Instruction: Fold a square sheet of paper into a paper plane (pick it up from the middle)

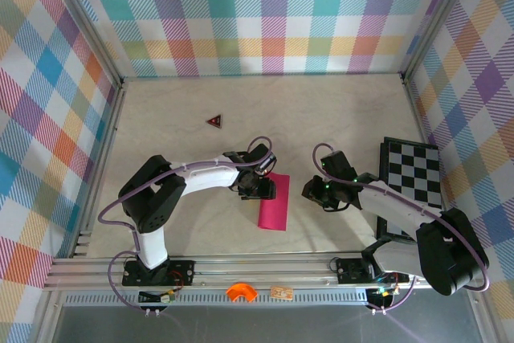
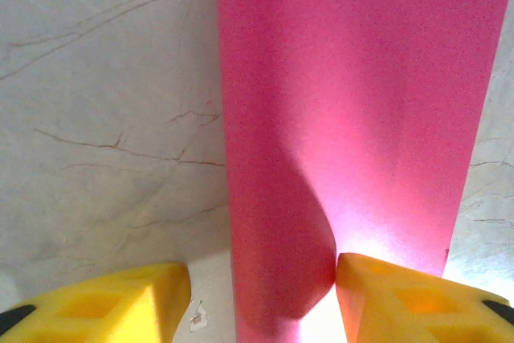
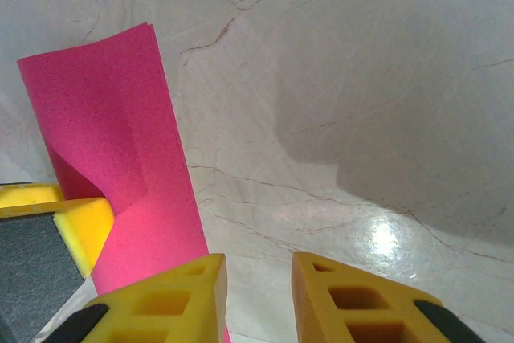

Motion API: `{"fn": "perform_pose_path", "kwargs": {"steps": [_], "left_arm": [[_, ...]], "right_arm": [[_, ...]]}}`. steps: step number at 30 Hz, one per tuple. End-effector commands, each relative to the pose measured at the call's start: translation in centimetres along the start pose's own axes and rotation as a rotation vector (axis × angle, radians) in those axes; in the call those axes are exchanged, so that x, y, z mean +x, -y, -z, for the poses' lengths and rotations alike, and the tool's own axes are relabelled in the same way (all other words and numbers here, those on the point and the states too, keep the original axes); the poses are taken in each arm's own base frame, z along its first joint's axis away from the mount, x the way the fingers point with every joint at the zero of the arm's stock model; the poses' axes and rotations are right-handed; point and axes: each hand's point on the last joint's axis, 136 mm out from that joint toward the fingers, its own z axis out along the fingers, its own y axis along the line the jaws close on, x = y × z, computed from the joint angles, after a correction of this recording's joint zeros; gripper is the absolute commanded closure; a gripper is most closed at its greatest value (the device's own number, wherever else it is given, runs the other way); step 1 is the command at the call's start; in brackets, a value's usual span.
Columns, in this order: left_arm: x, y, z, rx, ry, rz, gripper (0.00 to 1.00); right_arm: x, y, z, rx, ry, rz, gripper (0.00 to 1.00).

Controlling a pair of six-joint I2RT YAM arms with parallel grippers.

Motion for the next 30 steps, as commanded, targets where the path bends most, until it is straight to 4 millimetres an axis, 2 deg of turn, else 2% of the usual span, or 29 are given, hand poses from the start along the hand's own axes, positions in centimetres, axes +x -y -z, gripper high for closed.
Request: {"fn": "perform_pose_path", "kwargs": {"steps": [1, 11, 26, 30], "left_arm": [[1.4, -4.7, -3.3, -0.18, -0.055, -0.02, 0.44], [1.1, -4.7, -3.3, -0.191, -0.051, -0.01, 0.44], [1.3, -4.8, -3.5, -0.189, -0.052, 0.006, 0.43], [1.4, -4.9, -3.5, -0.188, -0.054, 0.004, 0.43]], "right_arm": [[0.0, -0.3, 0.1, -0.02, -0.003, -0.009, 0.71], [0.3, -0.4, 0.0, -0.026, -0.016, -0.012, 0.71], [1.0, -2.1, -1.1, -0.135, -0.079, 0.011, 0.72], [1.3, -3.3, -1.5, -0.198, -0.112, 0.021, 0.79]]}}
